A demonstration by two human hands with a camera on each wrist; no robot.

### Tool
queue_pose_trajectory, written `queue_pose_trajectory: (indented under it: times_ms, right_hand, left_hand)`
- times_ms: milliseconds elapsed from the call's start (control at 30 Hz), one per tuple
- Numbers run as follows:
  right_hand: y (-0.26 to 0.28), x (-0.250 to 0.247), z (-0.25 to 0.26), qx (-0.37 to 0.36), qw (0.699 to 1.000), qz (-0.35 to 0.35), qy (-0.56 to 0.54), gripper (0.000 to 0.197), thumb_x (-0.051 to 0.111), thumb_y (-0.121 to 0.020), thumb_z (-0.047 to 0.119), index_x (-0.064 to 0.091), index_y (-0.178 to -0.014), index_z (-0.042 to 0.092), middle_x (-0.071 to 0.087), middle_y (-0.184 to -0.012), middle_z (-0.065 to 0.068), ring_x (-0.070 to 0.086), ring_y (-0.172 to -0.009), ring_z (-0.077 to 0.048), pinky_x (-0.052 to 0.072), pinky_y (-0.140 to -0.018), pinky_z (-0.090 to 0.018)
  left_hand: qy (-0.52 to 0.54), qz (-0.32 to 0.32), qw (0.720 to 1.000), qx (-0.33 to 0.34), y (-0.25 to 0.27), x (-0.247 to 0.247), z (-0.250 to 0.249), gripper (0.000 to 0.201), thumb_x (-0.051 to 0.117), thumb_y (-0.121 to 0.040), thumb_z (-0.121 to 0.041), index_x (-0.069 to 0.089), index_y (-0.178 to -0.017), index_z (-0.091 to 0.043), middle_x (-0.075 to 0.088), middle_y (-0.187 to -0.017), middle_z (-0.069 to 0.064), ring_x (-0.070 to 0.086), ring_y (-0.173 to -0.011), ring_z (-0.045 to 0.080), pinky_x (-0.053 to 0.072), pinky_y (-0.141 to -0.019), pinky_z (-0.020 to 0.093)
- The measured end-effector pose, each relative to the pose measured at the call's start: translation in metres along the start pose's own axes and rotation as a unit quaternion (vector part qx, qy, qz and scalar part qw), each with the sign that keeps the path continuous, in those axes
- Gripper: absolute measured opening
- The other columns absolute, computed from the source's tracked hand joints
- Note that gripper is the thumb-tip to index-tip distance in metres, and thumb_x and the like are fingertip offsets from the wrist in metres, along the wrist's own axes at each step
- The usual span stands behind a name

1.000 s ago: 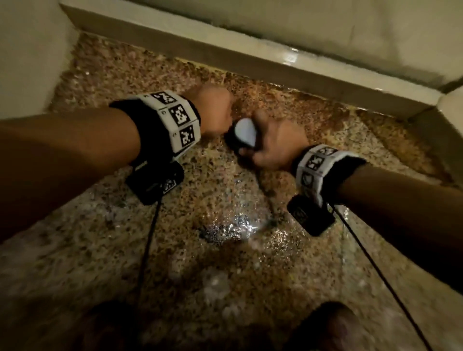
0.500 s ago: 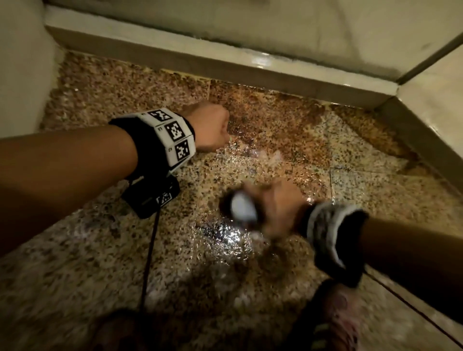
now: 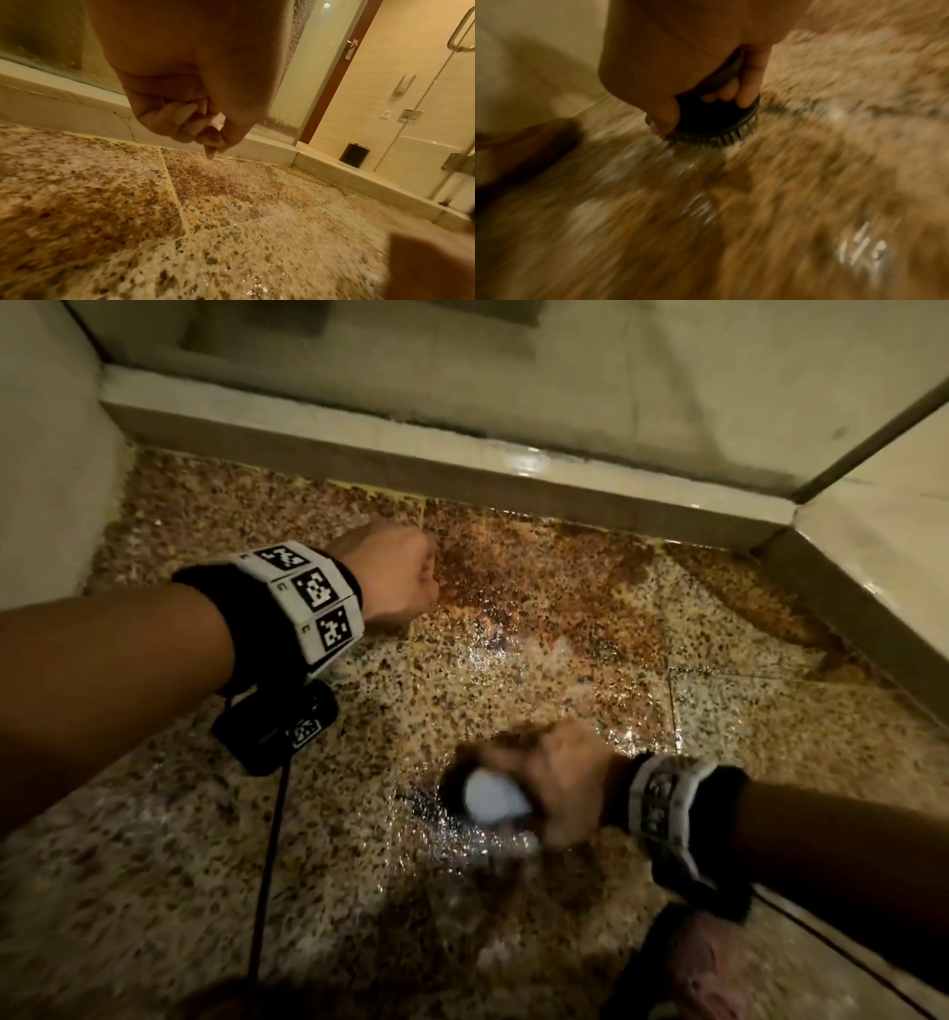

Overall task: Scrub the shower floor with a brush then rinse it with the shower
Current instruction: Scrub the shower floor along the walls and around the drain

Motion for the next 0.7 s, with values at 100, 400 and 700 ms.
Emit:
queue_pose_trajectory:
  times_ms: [100,400,700]
  right_hand:
    - [-0.012,-0.035,-0.055,0.190,0.973,-0.098,-0.090,0.045,0.058,-0.084,0.056,0.032,-0.115,0.036,0.061,-0.076,0.008,0.063,-0.065,-0.013,0.053,-0.058,-0.023]
    - [0.011,-0.013,-0.046,0.197,0.974,-0.067,-0.090,0.053,0.057,-0.083,0.062,0.032,-0.121,0.034,0.062,-0.077,0.008,0.063,-0.063,-0.013,0.059,-0.061,-0.029]
    - [0.027,0.006,0.008,0.108,0.992,-0.020,-0.062,0.056,0.056,-0.083,0.057,0.029,-0.125,0.032,0.048,-0.070,0.009,0.056,-0.064,-0.015,0.054,-0.068,-0.028]
  left_hand:
    - [-0.002,0.000,1.000,0.001,0.004,0.000,0.003,0.013,0.057,-0.089,-0.023,0.056,-0.078,-0.015,0.058,-0.076,0.003,0.053,-0.074,0.022,0.038,-0.068,0.029]
    - [0.012,0.008,1.000,-0.016,0.004,0.001,-0.004,0.013,0.057,-0.088,-0.021,0.054,-0.077,-0.015,0.058,-0.080,0.005,0.053,-0.076,0.022,0.039,-0.068,0.032]
    - [0.013,0.066,0.996,0.064,-0.011,0.033,-0.082,0.016,0.050,-0.091,-0.016,0.060,-0.089,-0.004,0.061,-0.095,0.016,0.055,-0.085,0.027,0.042,-0.073,0.032]
Point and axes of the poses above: each hand's wrist, its own y-axis away from the middle knuckle, its own x-axis out of the palm, z = x × y, the point moved 3 cm from there along -y, towards the middle knuckle
